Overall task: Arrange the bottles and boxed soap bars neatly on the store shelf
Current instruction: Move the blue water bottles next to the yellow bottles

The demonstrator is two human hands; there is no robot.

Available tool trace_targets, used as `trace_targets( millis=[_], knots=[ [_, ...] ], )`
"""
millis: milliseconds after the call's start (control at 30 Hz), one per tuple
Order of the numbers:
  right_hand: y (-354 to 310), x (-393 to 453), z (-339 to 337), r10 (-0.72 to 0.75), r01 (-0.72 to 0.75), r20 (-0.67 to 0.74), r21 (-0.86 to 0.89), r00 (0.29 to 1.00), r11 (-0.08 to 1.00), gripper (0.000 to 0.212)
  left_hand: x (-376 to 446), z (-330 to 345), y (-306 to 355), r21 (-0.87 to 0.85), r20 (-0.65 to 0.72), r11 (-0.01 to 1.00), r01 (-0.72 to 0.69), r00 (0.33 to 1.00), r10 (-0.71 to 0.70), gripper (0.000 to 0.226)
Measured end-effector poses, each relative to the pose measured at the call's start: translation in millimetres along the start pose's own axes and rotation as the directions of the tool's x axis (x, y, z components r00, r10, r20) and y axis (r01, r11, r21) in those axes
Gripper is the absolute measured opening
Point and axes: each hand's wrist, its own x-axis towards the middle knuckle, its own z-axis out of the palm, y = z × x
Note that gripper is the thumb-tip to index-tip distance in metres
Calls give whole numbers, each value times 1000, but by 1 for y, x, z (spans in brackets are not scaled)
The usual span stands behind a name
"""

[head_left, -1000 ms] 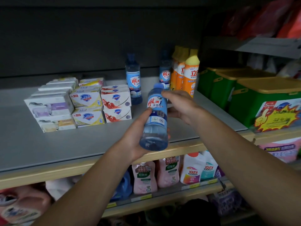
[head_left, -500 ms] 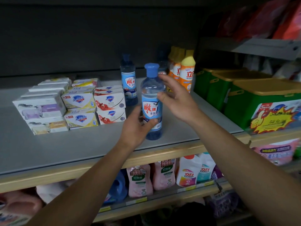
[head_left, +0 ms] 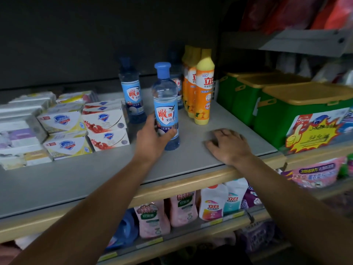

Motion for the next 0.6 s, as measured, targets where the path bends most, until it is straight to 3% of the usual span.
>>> trace_targets(
  millis=[600],
  knots=[
    [3,1,4,-42,42,-15,18,999,999,63,123,88,-20,47,-113,995,86,990,-80,57]
  ],
)
